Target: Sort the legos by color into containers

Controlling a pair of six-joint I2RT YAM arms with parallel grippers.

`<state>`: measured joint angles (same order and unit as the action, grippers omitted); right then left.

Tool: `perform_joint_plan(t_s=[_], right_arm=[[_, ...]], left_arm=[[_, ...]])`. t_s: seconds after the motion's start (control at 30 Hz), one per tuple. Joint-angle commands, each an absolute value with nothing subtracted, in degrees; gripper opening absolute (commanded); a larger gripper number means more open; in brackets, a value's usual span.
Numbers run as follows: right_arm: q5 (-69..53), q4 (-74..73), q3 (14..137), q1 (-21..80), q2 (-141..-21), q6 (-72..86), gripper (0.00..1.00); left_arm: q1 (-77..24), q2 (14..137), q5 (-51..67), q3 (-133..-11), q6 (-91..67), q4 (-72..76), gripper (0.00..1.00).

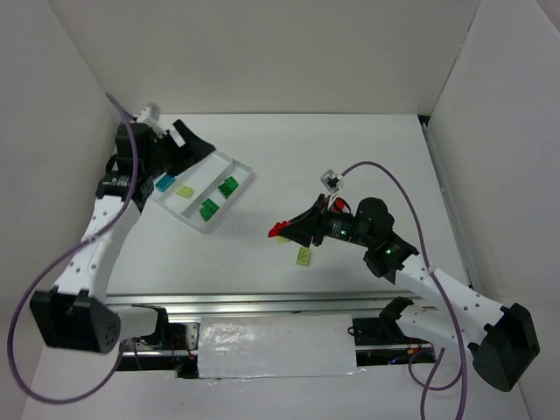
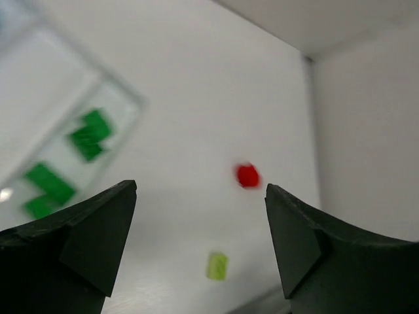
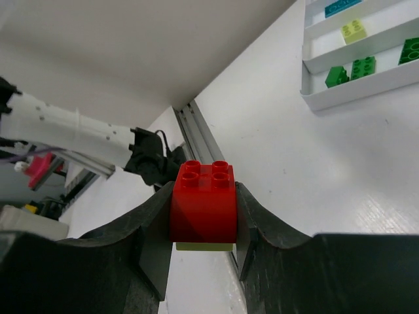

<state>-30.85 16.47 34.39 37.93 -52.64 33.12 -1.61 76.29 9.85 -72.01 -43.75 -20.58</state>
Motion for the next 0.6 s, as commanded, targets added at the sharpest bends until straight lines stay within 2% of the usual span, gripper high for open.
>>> perform_joint_plan(t_s=[0.0,0.1,0.23,0.43,0.57], right_arm=[[-34.00,24.24,35.77,36.39,-51.59,38.49,0.00],[-41.70,31.42,34.90,36.12,-51.68,41.73,0.00],[-51.05,38.31,35.94,35.95,-52.91,44.99,0.00],[-53.09,37.45,36.56,36.12,-50.72,44.56,0.00],[-51.33,33.59,37.18,35.95,-49.66,43.07,0.00]], left_arm=[[-9.38,68.66,36.41,-65.24,-38.77,-6.34,0.93],[-18.52,62.42,45.83,-61.19,-38.23,-0.45,0.96],[-29.24,59.07,50.97,-59.06,-35.96,3.00,0.96],[-32.78,55.72,54.04,-56.34,-35.76,5.35,0.91],[-34.80,55.72,54.67,-54.58,-37.53,8.61,0.84]])
